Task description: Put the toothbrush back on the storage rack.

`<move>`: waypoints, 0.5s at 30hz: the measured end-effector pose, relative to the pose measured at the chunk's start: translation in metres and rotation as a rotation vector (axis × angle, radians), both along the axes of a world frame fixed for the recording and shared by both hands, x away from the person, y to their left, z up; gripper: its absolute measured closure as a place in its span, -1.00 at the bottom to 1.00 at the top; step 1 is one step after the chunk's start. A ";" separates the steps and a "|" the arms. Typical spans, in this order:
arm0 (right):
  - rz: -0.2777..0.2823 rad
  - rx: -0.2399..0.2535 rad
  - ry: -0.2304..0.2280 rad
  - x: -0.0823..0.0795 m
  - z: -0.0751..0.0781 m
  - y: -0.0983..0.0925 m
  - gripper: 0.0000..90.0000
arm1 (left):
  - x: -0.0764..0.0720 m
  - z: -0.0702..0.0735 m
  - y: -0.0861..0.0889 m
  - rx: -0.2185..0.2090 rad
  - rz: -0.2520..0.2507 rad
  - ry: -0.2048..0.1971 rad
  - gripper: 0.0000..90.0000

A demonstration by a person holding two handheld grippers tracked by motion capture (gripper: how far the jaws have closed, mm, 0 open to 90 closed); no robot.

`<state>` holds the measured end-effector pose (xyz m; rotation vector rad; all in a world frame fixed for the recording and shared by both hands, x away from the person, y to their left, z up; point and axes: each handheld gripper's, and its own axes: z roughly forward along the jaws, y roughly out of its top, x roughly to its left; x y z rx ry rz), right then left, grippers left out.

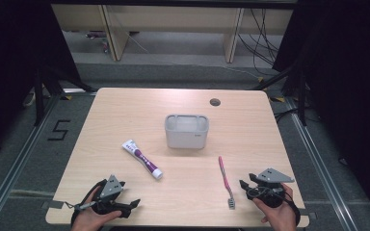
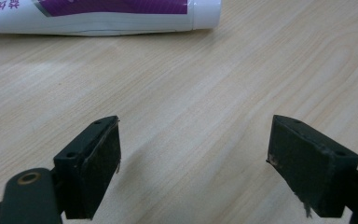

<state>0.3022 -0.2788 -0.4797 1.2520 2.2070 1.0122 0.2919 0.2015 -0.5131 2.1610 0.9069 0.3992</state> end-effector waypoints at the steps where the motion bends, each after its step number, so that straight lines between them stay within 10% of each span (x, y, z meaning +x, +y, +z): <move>1: 0.000 0.000 0.000 0.000 0.000 0.000 0.27 | 0.000 0.000 0.000 0.000 0.000 0.000 -0.63; 15: 0.028 -0.003 0.009 0.021 0.002 0.007 0.98 | 0.000 0.000 0.000 0.000 0.001 0.000 -0.63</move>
